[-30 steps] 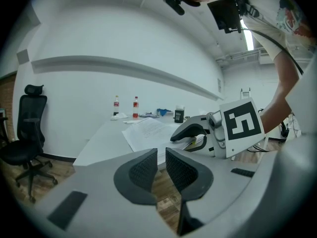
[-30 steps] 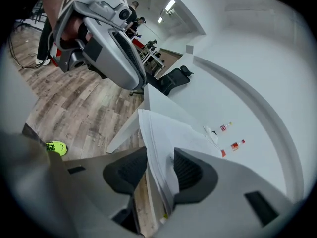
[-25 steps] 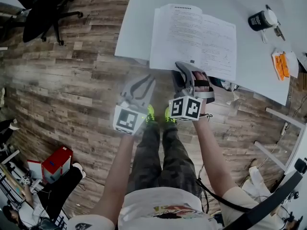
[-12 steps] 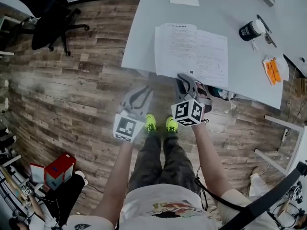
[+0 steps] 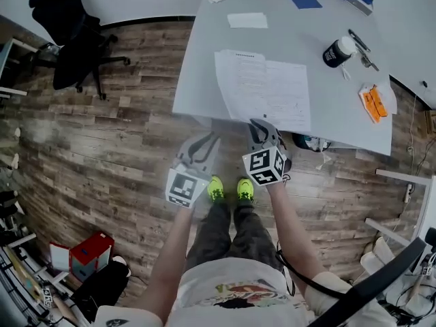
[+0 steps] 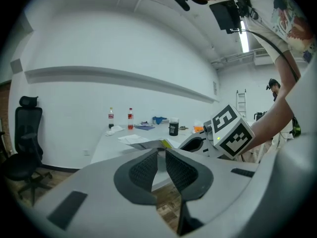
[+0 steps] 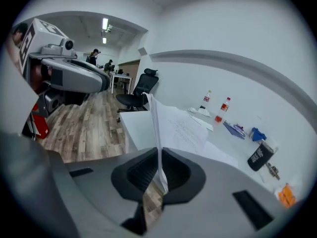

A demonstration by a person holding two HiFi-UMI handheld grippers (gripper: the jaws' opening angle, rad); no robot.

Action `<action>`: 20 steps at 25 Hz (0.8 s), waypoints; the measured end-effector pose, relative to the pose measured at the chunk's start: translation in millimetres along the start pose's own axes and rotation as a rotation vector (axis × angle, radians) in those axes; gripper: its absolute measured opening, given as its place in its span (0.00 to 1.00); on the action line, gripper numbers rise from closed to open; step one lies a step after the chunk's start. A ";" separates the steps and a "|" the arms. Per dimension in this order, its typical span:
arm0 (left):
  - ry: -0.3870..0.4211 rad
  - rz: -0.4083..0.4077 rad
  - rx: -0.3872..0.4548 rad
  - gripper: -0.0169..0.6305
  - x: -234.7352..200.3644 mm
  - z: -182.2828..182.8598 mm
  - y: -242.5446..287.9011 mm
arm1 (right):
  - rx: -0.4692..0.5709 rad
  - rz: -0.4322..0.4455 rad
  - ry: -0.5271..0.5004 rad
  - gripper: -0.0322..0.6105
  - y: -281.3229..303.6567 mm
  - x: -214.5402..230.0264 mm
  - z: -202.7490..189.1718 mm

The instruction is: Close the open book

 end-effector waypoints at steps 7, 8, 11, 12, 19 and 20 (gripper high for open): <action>-0.002 -0.008 -0.003 0.07 15.0 25.5 9.0 | 0.029 0.005 0.206 0.11 -18.6 20.7 -2.7; 0.002 -0.007 -0.006 0.07 17.3 28.2 9.8 | 0.032 0.004 0.222 0.11 -21.7 24.4 -4.1; 0.015 -0.008 -0.014 0.07 24.4 34.2 11.3 | 0.030 -0.008 0.235 0.11 -31.5 35.1 -9.4; 0.018 -0.007 -0.018 0.07 26.4 36.9 11.2 | 0.028 -0.012 0.238 0.11 -34.8 38.3 -11.3; 0.005 0.019 -0.021 0.07 38.8 48.7 5.0 | 0.002 -0.036 0.298 0.11 -57.0 64.8 -36.5; 0.001 0.024 -0.020 0.07 40.6 48.8 4.1 | -0.004 -0.037 0.307 0.11 -59.2 68.2 -41.4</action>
Point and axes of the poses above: the fingertips, and each gripper's own axes: y forward along the fingers, x to its right, z out of its top, the point moved 3 cm from there along -y, backward along the fingers, and after that the axes turned 3 degrees about -y, right-handed, at the moved point
